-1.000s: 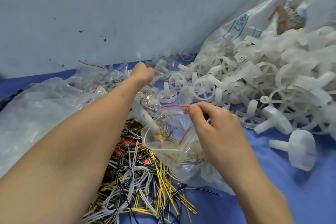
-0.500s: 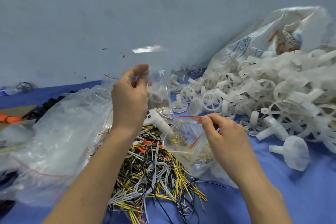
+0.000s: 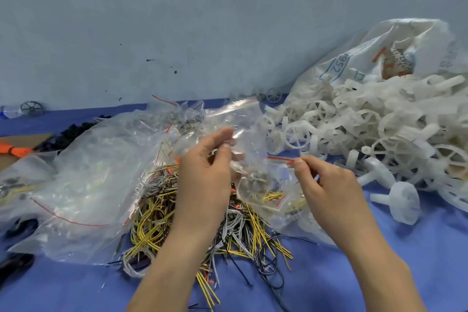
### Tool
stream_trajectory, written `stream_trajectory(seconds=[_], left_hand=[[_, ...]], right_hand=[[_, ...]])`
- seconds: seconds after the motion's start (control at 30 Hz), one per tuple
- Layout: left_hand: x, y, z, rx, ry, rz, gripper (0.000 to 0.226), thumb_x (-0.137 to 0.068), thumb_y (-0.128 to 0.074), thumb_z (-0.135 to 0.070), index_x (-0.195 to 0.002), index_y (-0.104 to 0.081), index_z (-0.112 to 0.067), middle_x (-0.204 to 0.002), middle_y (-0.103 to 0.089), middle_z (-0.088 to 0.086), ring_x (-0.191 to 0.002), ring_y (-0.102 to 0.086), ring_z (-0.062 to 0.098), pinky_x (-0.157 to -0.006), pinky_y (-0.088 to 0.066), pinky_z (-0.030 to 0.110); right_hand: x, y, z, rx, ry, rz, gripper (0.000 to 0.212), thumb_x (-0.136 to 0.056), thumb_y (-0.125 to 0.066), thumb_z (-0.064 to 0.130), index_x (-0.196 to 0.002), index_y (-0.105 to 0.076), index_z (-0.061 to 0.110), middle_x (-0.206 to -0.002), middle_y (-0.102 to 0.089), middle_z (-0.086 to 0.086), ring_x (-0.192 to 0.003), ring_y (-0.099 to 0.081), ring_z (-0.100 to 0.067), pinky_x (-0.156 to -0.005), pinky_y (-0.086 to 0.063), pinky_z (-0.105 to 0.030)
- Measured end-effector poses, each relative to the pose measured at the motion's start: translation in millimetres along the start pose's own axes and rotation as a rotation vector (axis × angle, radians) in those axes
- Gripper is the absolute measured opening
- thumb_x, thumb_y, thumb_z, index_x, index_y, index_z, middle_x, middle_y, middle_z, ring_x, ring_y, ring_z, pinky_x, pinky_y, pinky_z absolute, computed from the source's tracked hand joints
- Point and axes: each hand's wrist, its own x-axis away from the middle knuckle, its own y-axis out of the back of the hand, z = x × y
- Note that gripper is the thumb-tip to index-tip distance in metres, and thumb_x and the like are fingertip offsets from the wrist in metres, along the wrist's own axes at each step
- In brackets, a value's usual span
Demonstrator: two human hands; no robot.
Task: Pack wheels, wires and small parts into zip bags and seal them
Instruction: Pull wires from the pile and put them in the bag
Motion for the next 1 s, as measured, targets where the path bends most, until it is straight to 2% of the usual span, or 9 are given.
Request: stream_trajectory(seconds=[0.07,0.17,0.27,0.37,0.5,0.63,0.8,0.9,1.0], left_hand=[[2.8,-12.8,4.6,0.000,0.060,0.048,0.025,-0.100,-0.052,-0.012,-0.121,-0.065,-0.017,-0.090,-0.073,-0.005,-0.082,-0.072,0.008,-0.059,-0.055,0.018],[4.3,-28.1,5.5,0.065,0.114,0.064,0.029,-0.101,-0.049,-0.012,-0.129,-0.061,-0.014,-0.106,-0.067,-0.001,-0.090,-0.070,0.011,-0.061,-0.056,0.019],[9.4,-38.1,7.1,0.154,0.157,0.090,0.033,-0.101,-0.049,-0.010,-0.132,-0.057,-0.018,-0.106,-0.064,-0.009,-0.088,-0.070,0.003,-0.071,-0.060,0.027],[18.9,-47.1,10.5,0.167,0.195,0.208,0.036,-0.100,-0.050,-0.012,-0.133,-0.053,-0.028,-0.101,-0.069,-0.021,-0.088,-0.069,-0.001,-0.085,-0.060,0.036],[26.3,-48.1,13.8,-0.192,0.034,0.384,0.041,-0.099,-0.043,-0.012,-0.136,-0.054,-0.027,-0.132,-0.058,-0.013,-0.121,-0.052,-0.005,-0.106,-0.043,0.025],[30.1,-35.8,13.1,-0.647,-0.144,0.553,0.032,-0.097,-0.039,-0.010,-0.115,-0.064,-0.017,-0.114,-0.066,0.001,-0.107,-0.057,0.014,-0.094,-0.047,0.036],[30.4,-25.5,-1.1,-1.028,-0.169,0.805,0.021,-0.089,-0.039,-0.010,-0.092,-0.054,-0.023,-0.094,-0.055,0.000,-0.099,-0.055,0.029,-0.084,-0.048,0.045],[26.7,-20.4,-16.0,-1.018,-0.208,0.768,0.039,-0.082,-0.036,-0.019,-0.103,-0.066,-0.031,-0.104,-0.062,-0.005,-0.096,-0.058,0.017,-0.085,-0.048,0.037],[21.8,-14.5,-27.3,-0.715,-0.197,0.528,0.036,-0.079,-0.034,-0.018,-0.092,-0.064,-0.032,-0.092,-0.064,-0.011,-0.076,-0.057,0.001,-0.069,-0.045,0.027]], right_hand=[[0.6,-1.2,2.9,0.002,-0.003,-0.028,0.030,-0.097,-0.044,0.041,-0.088,-0.070,0.029,-0.061,-0.057,0.019,-0.067,-0.054,-0.004,-0.055,-0.039,-0.026],[1.8,-2.6,6.7,0.014,-0.006,-0.075,0.028,-0.098,-0.046,0.040,-0.082,-0.066,0.029,-0.059,-0.056,0.019,-0.062,-0.052,-0.007,-0.051,-0.034,-0.023],[2.0,-3.3,9.6,0.010,-0.018,-0.126,0.031,-0.097,-0.044,0.039,-0.080,-0.066,0.024,-0.053,-0.051,0.008,-0.062,-0.051,-0.015,-0.052,-0.036,-0.032],[0.3,-2.4,11.4,-0.018,-0.034,-0.157,0.034,-0.096,-0.042,0.038,-0.083,-0.068,0.022,-0.055,-0.055,0.005,-0.063,-0.053,-0.010,-0.055,-0.039,-0.032],[1.1,-0.6,14.1,-0.056,-0.046,-0.167,0.033,-0.097,-0.043,0.038,-0.091,-0.072,0.025,-0.064,-0.063,0.003,-0.067,-0.055,-0.022,-0.064,-0.046,-0.043],[2.2,1.0,15.5,-0.064,-0.051,-0.185,0.030,-0.097,-0.042,0.038,-0.088,-0.070,0.029,-0.057,-0.055,0.006,-0.063,-0.052,-0.013,-0.058,-0.041,-0.036],[5.0,-2.0,23.0,-0.078,-0.034,-0.203,0.029,-0.097,-0.044,0.036,-0.081,-0.066,0.025,-0.053,-0.049,0.007,-0.059,-0.047,-0.014,-0.055,-0.037,-0.036],[6.3,-3.7,26.7,-0.079,-0.033,-0.196,0.030,-0.097,-0.044,0.036,-0.083,-0.067,0.025,-0.055,-0.050,0.008,-0.061,-0.049,-0.012,-0.057,-0.036,-0.038],[5.5,-2.5,26.4,-0.079,-0.045,-0.198,0.033,-0.095,-0.041,0.040,-0.086,-0.070,0.026,-0.054,-0.050,0.007,-0.060,-0.049,-0.013,-0.056,-0.037,-0.038]])
